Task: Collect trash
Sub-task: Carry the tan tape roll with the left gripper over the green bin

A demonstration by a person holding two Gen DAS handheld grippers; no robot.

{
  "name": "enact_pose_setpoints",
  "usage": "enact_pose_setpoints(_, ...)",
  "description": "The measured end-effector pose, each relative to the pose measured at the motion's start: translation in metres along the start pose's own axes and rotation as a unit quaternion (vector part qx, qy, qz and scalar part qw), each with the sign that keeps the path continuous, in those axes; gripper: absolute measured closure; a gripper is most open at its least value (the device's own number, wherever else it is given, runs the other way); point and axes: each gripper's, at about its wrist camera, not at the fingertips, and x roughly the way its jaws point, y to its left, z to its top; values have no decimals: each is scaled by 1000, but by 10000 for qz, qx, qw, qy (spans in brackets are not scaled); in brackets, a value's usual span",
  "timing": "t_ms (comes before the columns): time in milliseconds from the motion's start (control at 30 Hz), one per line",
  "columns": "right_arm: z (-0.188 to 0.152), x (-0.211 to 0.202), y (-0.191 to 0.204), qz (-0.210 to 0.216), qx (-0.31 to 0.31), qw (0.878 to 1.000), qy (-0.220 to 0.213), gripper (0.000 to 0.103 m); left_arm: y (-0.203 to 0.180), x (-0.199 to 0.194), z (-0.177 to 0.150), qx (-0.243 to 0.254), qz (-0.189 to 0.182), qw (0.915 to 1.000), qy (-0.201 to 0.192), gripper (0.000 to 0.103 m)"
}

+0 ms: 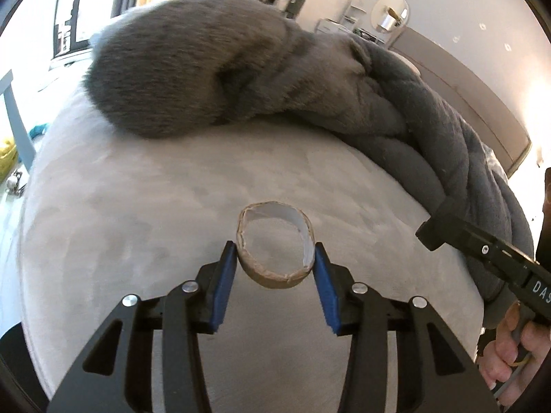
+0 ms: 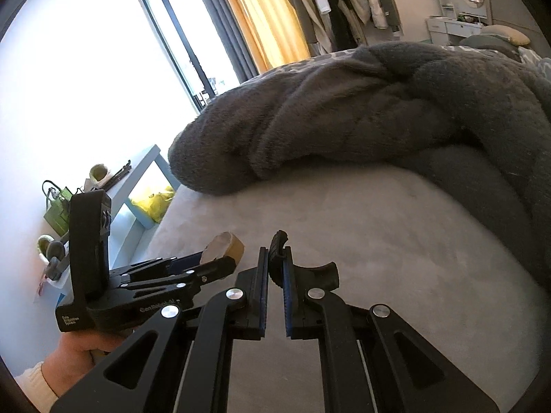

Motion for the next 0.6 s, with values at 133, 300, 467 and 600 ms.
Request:
enact_pose_setpoints(133,2,8,15,66,-55,10000,37,96,16,-16,2,-89,195,9997,-137,56)
enact_pose_setpoints(300,7,20,40,145,-219,9996,41,96,41,-38,2,-228,539,9979,-271,56)
enact_pose_setpoints(467,10,38,63,262,-310,9990,165,95,69,-63,1,-321,847,9950,-423,56)
enact_pose_setpoints(600,11,51,86,369,-399,9982,243,95,93,-80,0,-410,1017,9928,-490,56)
